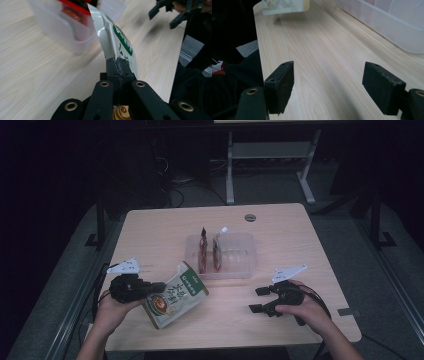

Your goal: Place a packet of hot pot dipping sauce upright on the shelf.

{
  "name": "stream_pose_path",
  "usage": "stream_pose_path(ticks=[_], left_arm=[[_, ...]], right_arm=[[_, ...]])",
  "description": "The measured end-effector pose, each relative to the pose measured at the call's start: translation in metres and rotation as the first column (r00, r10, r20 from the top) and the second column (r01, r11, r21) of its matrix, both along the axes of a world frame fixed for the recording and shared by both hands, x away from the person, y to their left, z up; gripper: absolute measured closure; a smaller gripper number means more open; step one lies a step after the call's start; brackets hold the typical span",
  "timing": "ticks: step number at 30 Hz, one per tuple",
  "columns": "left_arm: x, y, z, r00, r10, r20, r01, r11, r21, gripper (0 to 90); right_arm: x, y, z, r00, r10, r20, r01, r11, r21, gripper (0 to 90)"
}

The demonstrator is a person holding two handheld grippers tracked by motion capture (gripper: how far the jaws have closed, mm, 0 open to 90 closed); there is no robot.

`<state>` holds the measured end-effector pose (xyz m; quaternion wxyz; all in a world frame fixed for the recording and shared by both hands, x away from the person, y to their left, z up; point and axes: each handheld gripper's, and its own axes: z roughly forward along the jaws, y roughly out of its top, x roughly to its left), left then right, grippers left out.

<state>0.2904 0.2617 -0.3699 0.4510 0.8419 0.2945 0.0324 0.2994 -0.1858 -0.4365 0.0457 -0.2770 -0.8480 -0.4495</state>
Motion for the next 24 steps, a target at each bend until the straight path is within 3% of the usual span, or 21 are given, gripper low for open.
stream_pose_path(ticks=[10, 16, 20, 24], left_arm=[[0.0, -0.039, -0.002, 0.9946, -0.103, 0.01, 0.103, 0.9947, -0.001, 90.0], [0.005, -0.059, -0.005, 0.989, -0.148, 0.004, 0.148, 0.989, 0.004, 90.0], [0.008, -0.067, -0.006, 0.9869, -0.161, 0.007, 0.161, 0.987, -0.001, 90.0], [0.013, -0.072, -0.007, 0.9844, -0.172, 0.035, 0.173, 0.9849, -0.01, 90.0]], right_arm=[[0.005, 0.002, 0.004, 0.9998, 0.013, 0.017, -0.013, 1.0, 0.008, 25.0], [0.021, 0.005, 0.016, 0.9991, 0.014, 0.039, -0.015, 0.999, 0.038, 25.0], [0.033, 0.015, 0.023, 0.9975, 0.052, 0.048, -0.055, 0.997, 0.062, 25.0], [0.043, 0.027, 0.027, 0.995, 0.081, 0.059, -0.086, 0.991, 0.098, 26.7]])
